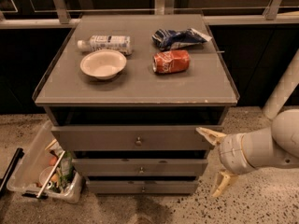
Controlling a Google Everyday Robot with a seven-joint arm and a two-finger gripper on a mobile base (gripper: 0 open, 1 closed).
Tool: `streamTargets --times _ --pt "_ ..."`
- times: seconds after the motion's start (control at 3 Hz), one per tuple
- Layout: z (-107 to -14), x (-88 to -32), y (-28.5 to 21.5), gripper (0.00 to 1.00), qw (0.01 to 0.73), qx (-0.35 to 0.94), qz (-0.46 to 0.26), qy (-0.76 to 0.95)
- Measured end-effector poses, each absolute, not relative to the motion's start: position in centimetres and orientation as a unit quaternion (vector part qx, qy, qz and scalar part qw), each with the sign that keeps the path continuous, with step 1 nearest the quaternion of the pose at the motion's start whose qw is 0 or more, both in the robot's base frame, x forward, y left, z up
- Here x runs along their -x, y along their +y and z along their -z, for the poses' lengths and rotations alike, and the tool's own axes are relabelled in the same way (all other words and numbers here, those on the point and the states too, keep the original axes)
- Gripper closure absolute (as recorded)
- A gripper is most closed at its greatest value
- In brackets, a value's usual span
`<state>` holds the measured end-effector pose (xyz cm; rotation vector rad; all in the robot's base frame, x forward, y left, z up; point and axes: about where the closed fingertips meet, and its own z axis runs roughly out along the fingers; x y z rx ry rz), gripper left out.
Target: Open middle drawer
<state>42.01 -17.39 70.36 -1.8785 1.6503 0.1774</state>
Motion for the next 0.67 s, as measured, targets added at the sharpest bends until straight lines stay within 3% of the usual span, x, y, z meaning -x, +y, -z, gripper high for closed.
streamTargets --times 0.67 --pt "-62.9 -42.0 -16.4 0.00 0.243 0.687 -0.079 0.681"
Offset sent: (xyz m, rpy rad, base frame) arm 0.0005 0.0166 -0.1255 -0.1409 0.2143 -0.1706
